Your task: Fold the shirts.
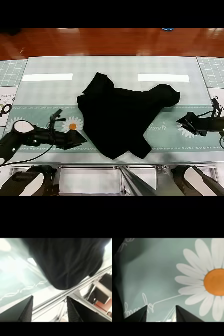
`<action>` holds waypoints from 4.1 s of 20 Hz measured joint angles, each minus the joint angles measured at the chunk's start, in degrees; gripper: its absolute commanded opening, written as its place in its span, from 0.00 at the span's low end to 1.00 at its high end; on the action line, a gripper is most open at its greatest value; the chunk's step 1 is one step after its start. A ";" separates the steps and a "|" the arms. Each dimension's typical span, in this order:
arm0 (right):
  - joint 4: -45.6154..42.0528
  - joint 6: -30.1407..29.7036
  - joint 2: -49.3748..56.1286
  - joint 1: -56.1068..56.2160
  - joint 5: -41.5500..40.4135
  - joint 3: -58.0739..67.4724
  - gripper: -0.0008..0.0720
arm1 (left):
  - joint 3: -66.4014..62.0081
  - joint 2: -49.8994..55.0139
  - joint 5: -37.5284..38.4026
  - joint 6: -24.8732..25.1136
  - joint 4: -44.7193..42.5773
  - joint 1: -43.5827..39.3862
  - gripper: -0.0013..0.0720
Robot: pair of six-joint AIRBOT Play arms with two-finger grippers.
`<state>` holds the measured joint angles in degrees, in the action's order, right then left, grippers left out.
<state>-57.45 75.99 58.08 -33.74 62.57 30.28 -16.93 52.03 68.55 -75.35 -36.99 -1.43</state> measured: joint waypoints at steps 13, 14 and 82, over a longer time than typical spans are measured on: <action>1.09 -0.98 -0.04 -0.07 1.57 -0.28 0.58 | -1.33 14.23 -20.13 0.46 17.27 -17.75 0.70; 1.25 -0.96 -0.04 -0.04 1.57 -0.28 0.58 | -2.75 15.34 -21.55 0.61 17.81 -18.25 0.70; -14.01 6.34 -22.97 17.81 14.51 71.91 0.04 | -86.03 -13.38 16.04 -9.20 -31.21 1.60 0.04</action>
<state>-71.46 82.32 35.11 -15.92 77.08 102.19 -102.96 38.65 84.60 -84.55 -68.20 0.16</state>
